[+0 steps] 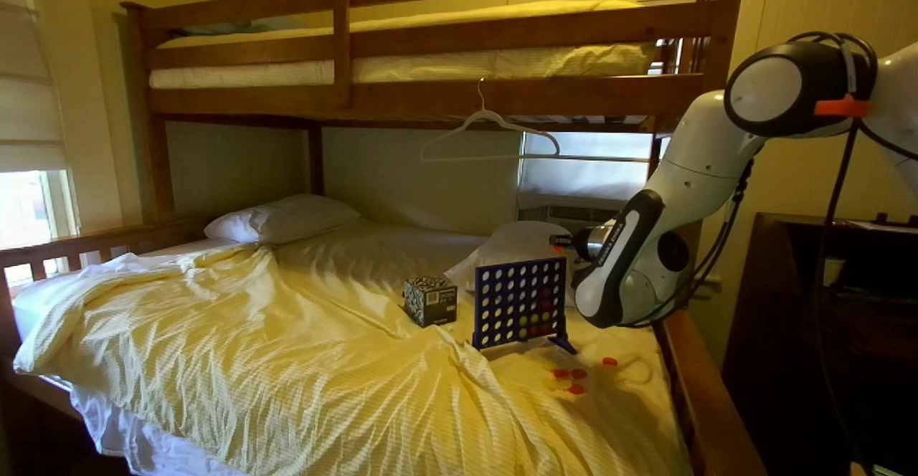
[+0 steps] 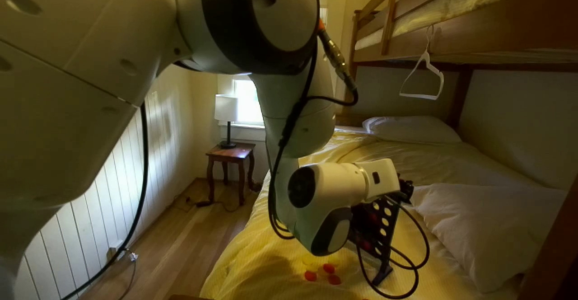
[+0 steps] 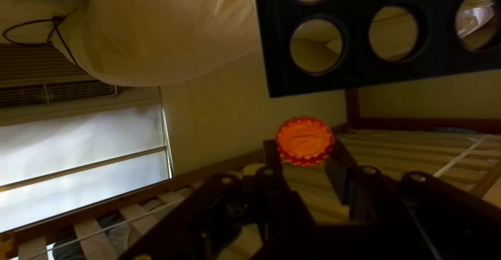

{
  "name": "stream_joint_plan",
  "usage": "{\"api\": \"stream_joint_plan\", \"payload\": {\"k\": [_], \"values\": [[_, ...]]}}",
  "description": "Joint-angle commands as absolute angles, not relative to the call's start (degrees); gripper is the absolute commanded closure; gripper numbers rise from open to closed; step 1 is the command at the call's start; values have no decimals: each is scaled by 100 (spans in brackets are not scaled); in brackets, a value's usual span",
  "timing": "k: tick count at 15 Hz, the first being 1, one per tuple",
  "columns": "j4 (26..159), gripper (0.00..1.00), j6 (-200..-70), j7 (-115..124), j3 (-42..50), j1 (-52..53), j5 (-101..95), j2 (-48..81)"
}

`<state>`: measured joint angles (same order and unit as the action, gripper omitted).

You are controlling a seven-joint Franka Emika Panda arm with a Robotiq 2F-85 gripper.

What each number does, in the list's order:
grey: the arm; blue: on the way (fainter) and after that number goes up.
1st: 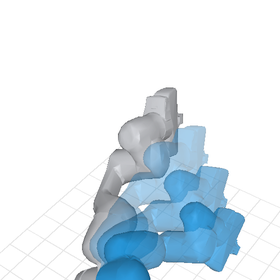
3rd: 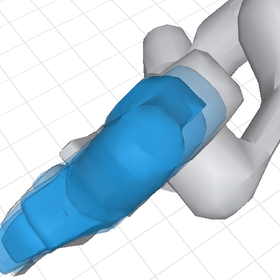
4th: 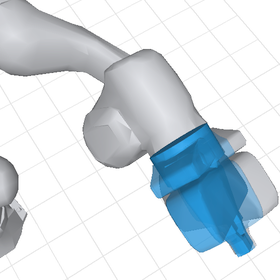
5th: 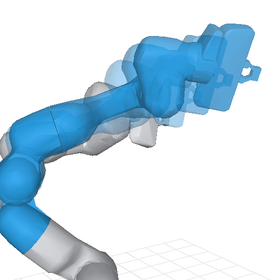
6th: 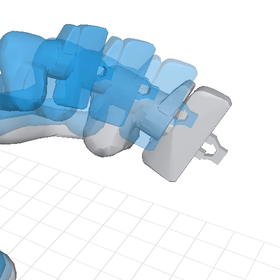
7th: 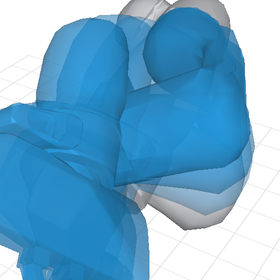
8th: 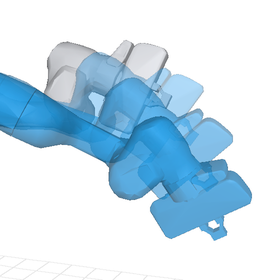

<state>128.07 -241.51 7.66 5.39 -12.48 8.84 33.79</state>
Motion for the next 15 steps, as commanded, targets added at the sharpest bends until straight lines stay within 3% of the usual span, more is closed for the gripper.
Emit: {"api": "stream_joint_plan", "payload": {"k": [1,15], "values": [[12634,91,-24281,656,595,-1171,921,3502],[13005,91,-24282,644,574,-1141,772,3387]]}}
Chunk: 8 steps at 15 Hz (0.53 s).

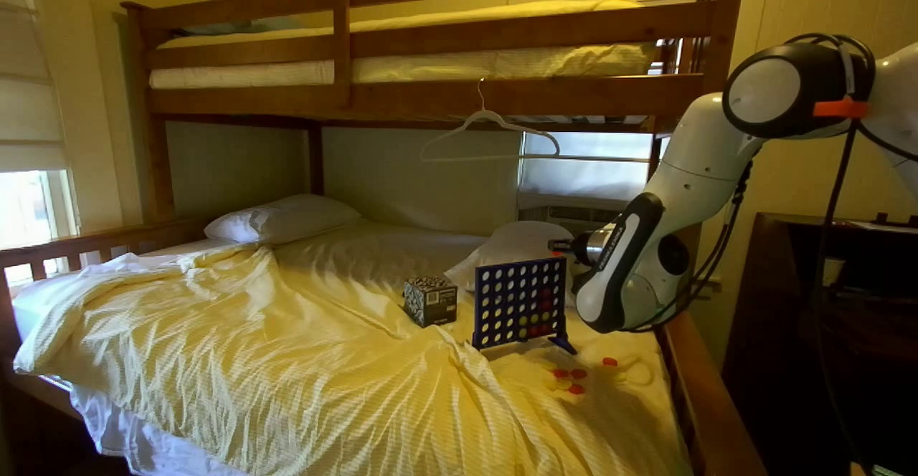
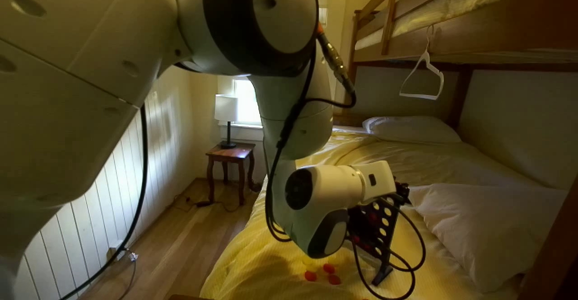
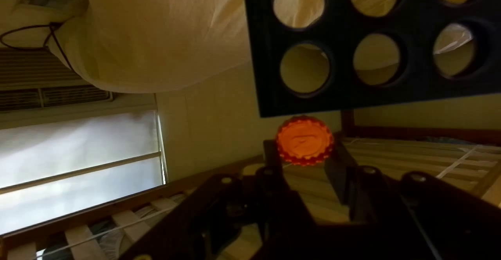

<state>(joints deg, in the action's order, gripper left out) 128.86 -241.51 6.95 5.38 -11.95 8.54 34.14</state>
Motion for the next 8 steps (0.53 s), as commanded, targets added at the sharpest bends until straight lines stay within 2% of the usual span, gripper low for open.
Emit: {"api": "stream_joint_plan", "payload": {"k": [1,8], "values": [[13024,91,-24282,644,575,-1133,782,3374],[13122,91,-24283,584,585,-1095,847,3333]]}}
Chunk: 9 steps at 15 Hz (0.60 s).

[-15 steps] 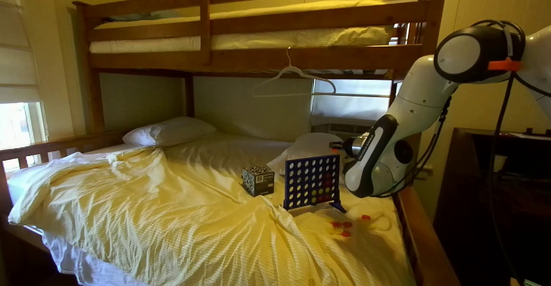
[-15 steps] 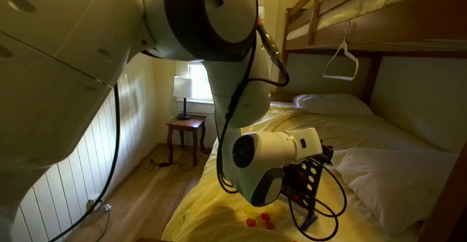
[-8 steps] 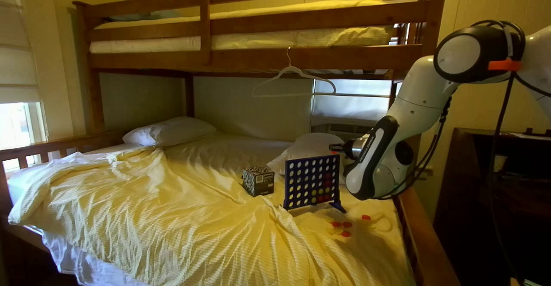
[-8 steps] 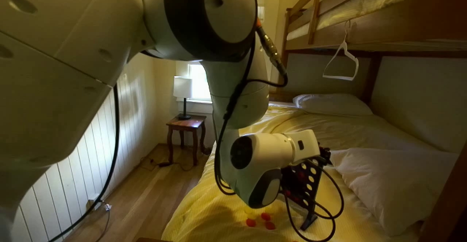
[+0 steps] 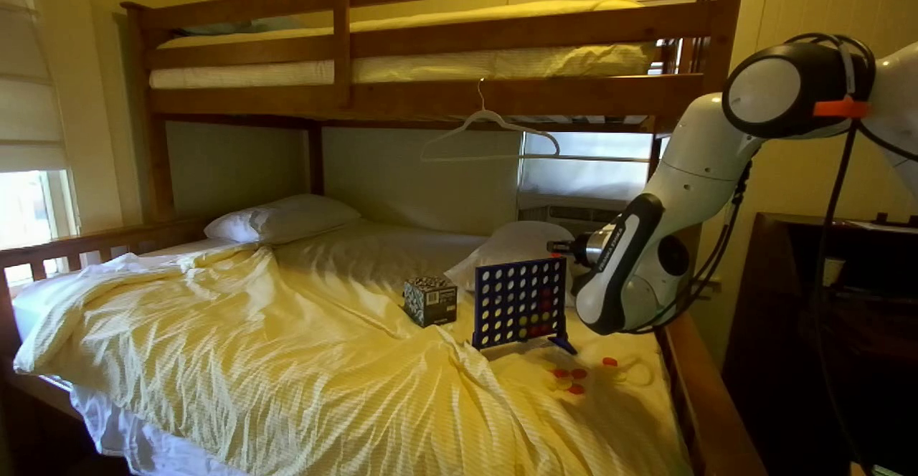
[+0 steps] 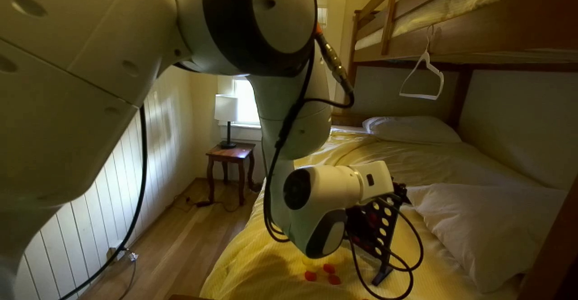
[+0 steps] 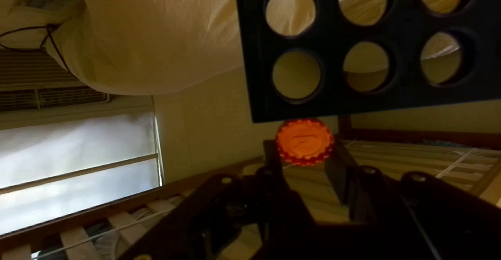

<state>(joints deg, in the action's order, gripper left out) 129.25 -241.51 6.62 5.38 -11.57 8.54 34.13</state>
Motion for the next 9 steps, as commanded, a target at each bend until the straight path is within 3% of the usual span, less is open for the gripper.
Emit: {"api": "stream_joint_plan", "payload": {"k": [1,9], "values": [[13140,91,-24283,577,585,-1092,853,3329],[13096,91,-24238,488,616,-1079,907,3328]]}}
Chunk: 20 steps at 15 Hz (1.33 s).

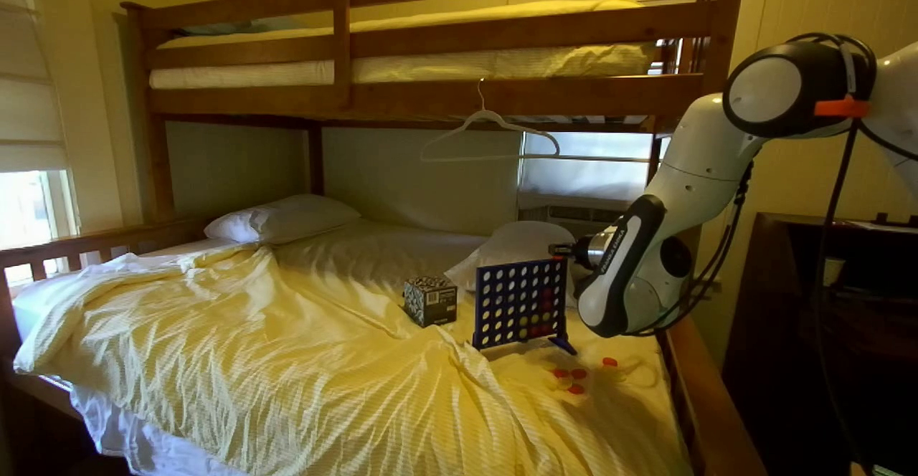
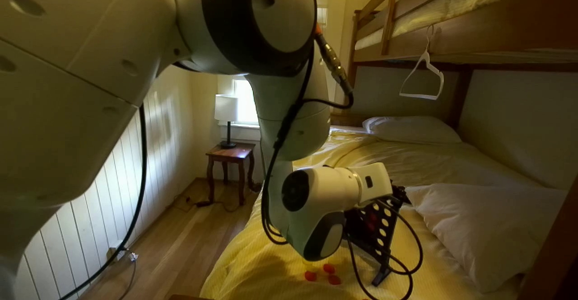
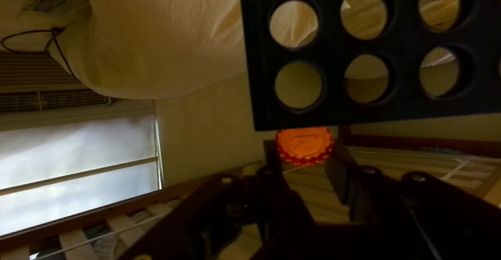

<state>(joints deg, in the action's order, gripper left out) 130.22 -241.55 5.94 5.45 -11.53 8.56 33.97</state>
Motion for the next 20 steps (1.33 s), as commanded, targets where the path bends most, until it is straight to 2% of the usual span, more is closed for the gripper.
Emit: {"api": "stream_joint_plan", "payload": {"k": [1,17,18,19,20], "values": [[13118,91,-24238,532,610,-1112,803,3326],[13394,91,-24203,509,629,-1040,1175,3292],[13399,41,-24203,510,627,-1035,1176,3287],[13402,40,-24210,515,625,-1030,1183,3286],[13457,34,-24274,535,619,-1027,1179,3305]]}}
